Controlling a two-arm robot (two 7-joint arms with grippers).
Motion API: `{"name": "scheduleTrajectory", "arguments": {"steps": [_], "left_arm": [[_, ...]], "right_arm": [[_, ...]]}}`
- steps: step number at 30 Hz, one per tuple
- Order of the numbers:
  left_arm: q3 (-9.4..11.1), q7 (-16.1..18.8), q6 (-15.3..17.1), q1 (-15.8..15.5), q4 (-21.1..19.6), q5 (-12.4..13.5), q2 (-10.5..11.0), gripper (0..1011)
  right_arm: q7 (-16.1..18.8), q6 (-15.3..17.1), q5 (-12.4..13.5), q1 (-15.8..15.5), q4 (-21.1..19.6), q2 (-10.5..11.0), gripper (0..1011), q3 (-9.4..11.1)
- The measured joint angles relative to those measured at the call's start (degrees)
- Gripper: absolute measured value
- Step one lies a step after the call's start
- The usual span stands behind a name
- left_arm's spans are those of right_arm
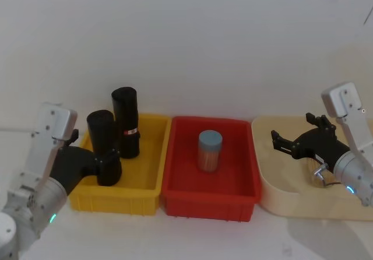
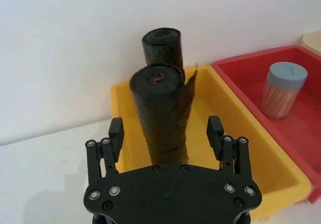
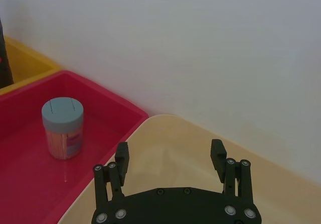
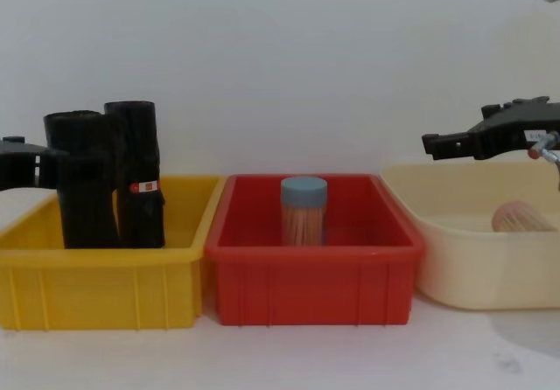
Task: Pick up the garbage bag with the one hand and transfer it to the other hand.
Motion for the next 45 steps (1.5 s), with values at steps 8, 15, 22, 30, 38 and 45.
{"name": "scheduleTrajectory", "arguments": {"steps": [8, 15, 22, 30, 38, 45], "left_arm": [[-0.32, -2.74, 0.41, -3.46, 4.22, -0.84, 0.04, 1000], [-0.47, -4.49, 0.54, -5.44, 6.68, -1.36, 0.00, 962], [-0.56, -5.48, 0.62, -6.58, 8.12, -1.64, -0.03, 789], [-0.61, -6.14, 0.67, -7.33, 9.06, -1.85, -0.07, 560], [-0.67, -6.44, 0.71, -7.69, 9.51, -1.93, -0.10, 457], [-0.66, -6.47, 0.60, -7.72, 9.45, -1.72, -0.28, 422]], "right_arm": [[0.00, 0.00, 0.00, 0.00, 0.00, 0.00, 1000, 0.00], [0.00, 0.00, 0.00, 0.00, -0.01, 0.00, 1000, 0.00], [0.00, 0.00, 0.01, 0.00, -0.01, 0.00, 1000, 0.00], [0.00, 0.00, 0.01, 0.00, -0.01, 0.00, 1000, 0.00], [-0.01, 0.00, 0.01, 0.00, -0.01, 0.00, 1000, 0.00], [0.00, 0.00, 0.01, 0.00, -0.01, 0.00, 1000, 0.00]]}}
